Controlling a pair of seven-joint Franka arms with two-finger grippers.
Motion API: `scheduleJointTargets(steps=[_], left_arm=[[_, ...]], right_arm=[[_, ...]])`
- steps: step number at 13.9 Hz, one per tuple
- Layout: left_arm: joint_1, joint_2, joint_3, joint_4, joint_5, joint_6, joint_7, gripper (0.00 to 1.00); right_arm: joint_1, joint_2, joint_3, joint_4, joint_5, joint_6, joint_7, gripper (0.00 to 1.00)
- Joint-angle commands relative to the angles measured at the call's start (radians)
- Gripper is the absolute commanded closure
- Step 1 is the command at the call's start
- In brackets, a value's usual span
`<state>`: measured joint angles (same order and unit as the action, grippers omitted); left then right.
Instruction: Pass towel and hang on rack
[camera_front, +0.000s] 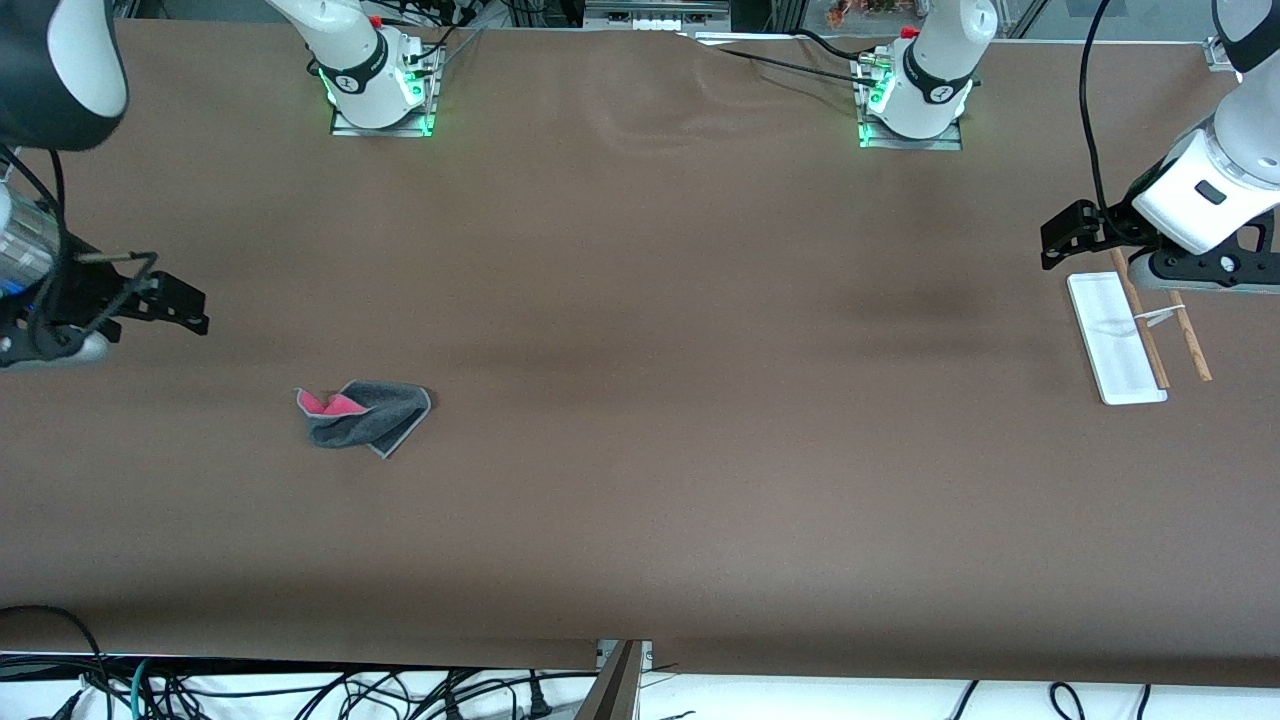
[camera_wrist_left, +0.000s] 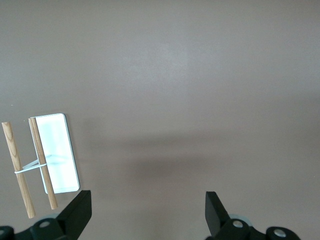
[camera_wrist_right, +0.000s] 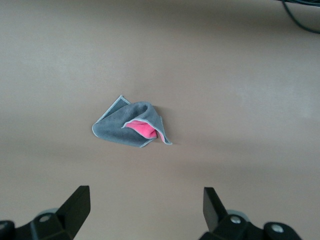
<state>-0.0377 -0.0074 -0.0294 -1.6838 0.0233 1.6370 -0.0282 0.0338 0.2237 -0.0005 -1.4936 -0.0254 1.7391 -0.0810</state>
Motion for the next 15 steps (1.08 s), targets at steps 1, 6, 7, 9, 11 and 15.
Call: scheduleJointTargets(steps=[1,6,7,9,11,15], left_arm=[[-0.001,-0.006,0.002,0.009,-0.005,-0.013,0.010,0.00],[-0.001,-0.006,0.002,0.010,-0.005,-0.013,0.010,0.00],[-0.001,-0.006,0.002,0.010,-0.005,-0.013,0.010,0.00],[-0.001,-0.006,0.003,0.010,-0.006,-0.011,0.010,0.00],[0.001,-0.006,0.003,0.010,-0.006,-0.013,0.010,0.00],[0.005,-0.006,0.005,0.009,-0.006,-0.013,0.011,0.00]], right_arm=[[0.003,0.095,0.000,0.009,-0.015,0.042,-0.002,0.00],[0.027,0.207,0.000,0.006,-0.021,0.135,-0.078,0.00],[0.032,0.226,0.000,0.004,-0.021,0.148,-0.118,0.00],[0.032,0.255,0.000,-0.004,-0.025,0.168,-0.201,0.00],[0.029,0.284,-0.001,-0.016,-0.039,0.201,-0.326,0.00],[0.026,0.307,-0.004,-0.120,-0.044,0.328,-0.538,0.00]])
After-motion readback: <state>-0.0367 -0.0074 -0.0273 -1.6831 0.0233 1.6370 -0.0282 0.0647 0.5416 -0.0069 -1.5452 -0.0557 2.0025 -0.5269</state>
